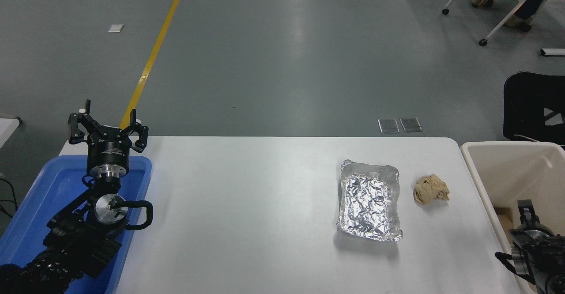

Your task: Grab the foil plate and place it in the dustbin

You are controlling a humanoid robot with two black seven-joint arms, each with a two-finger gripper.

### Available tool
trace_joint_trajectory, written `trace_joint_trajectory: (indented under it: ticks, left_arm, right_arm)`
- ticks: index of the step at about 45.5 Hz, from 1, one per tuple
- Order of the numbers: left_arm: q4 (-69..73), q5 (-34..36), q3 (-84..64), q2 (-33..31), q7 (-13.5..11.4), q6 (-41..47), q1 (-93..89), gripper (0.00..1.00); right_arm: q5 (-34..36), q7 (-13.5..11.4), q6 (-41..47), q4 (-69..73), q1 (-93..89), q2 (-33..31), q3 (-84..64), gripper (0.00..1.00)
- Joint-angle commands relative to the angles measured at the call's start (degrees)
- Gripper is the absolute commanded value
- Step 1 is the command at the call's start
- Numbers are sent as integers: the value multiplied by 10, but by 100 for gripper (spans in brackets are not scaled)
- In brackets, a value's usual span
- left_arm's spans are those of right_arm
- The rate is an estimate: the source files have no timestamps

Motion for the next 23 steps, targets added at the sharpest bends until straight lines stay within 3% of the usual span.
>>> trace_joint_trajectory:
  ticks: [1,13,23]
  left_arm:
    - [0,0,0,1,0,0,0,99]
    - [0,0,1,1,0,0,0,99]
    - [0,1,1,1,0,0,0,99]
  right_arm:
    - [0,-1,20,14,58,-9,-58,100]
    - [-3,-2,69,165,193,-102,-83,100]
    - [6,-2,69,361,392,-114,-393,100]
